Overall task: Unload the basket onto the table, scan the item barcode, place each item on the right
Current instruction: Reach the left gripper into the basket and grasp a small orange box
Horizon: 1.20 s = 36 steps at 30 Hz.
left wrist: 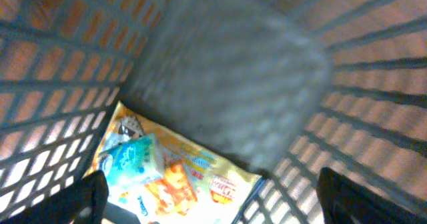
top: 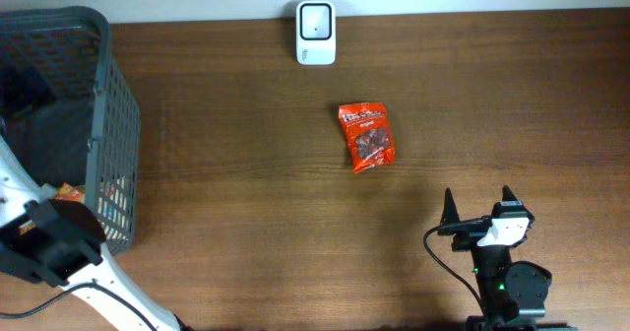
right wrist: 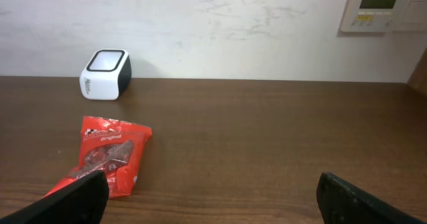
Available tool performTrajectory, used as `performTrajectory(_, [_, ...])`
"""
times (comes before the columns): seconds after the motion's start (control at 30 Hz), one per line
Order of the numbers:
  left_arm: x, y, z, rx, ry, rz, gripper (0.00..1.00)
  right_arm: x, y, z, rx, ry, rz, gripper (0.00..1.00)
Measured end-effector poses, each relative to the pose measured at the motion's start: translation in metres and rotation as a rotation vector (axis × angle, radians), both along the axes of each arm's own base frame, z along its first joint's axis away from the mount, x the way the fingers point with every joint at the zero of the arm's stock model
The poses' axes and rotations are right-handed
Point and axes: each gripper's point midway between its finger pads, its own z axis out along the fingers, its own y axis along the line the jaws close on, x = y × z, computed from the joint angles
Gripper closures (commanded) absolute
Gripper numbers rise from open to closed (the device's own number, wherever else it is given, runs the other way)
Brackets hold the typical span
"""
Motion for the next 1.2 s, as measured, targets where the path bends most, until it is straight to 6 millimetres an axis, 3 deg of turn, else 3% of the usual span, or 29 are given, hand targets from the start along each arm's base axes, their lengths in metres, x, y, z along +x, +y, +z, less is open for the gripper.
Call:
performTrajectory(0.1, [-0.010, 0.003, -0.066, -0.058, 0.131, 0.016, 0.05, 0.000, 0.000, 0.000, 0.000, 0.000, 0.000, 0.01])
performTrajectory(0.2, [-0.028, -0.008, -0.130, -0.122, 0.251, 0.032, 0.13, 0.000, 0.000, 0.000, 0.000, 0.000, 0.000, 0.01])
performTrajectory(0.23, [-0.033, -0.011, -0.142, -0.133, 0.275, 0.034, 0.25, 0.000, 0.000, 0.000, 0.000, 0.000, 0.000, 0.01])
performTrajectory(0.27, [-0.045, -0.017, -0.163, -0.156, 0.325, 0.036, 0.27, 0.000, 0.000, 0.000, 0.000, 0.000, 0.000, 0.01])
performTrajectory(0.4, [-0.061, -0.021, -0.182, -0.159, 0.388, 0.060, 0.32, 0.000, 0.000, 0.000, 0.000, 0.000, 0.000, 0.01])
performTrajectory(0.5, [-0.065, -0.018, -0.181, -0.136, 0.404, 0.080, 0.69, 0.000, 0.000, 0.000, 0.000, 0.000, 0.000, 0.01])
performTrajectory(0.53, [-0.066, -0.017, -0.181, -0.131, 0.411, 0.084, 0.72, 0.000, 0.000, 0.000, 0.000, 0.000, 0.000, 0.01])
performTrajectory(0.6, [-0.069, -0.017, -0.180, -0.129, 0.424, 0.085, 1.00, 0.000, 0.000, 0.000, 0.000, 0.000, 0.000, 0.02])
performTrajectory(0.67, [-0.072, -0.019, -0.180, -0.136, 0.437, 0.087, 1.00, 0.000, 0.000, 0.000, 0.000, 0.000, 0.000, 0.01])
performTrajectory(0.7, [-0.074, -0.021, -0.177, -0.143, 0.449, 0.088, 0.99, 0.000, 0.000, 0.000, 0.000, 0.000, 0.000, 0.01])
performTrajectory(0.77, [-0.074, -0.020, -0.160, -0.145, 0.453, 0.091, 0.41, 0.000, 0.000, 0.000, 0.000, 0.000, -0.001, 0.01])
performTrajectory(0.83, [-0.070, -0.017, -0.128, -0.134, 0.433, 0.107, 0.27, 0.000, 0.000, 0.000, 0.000, 0.000, 0.000, 0.01])
performTrajectory(0.9, [-0.072, -0.018, -0.104, -0.129, 0.428, 0.144, 0.21, 0.000, 0.000, 0.000, 0.000, 0.000, 0.000, 0.01])
performTrajectory(0.97, [-0.081, -0.019, -0.100, -0.121, 0.461, 0.204, 0.18, 0.000, 0.000, 0.000, 0.000, 0.000, 0.000, 0.01])
performTrajectory(1.0, [-0.083, -0.017, -0.100, -0.108, 0.467, 0.237, 0.01, 0.000, 0.000, 0.000, 0.000, 0.000, 0.000, 0.01])
performTrajectory(1.2, [-0.113, -0.031, -0.129, -0.131, 0.585, 0.474, 0.01, 0.000, 0.000, 0.000, 0.000, 0.000, 0.000, 0.01])
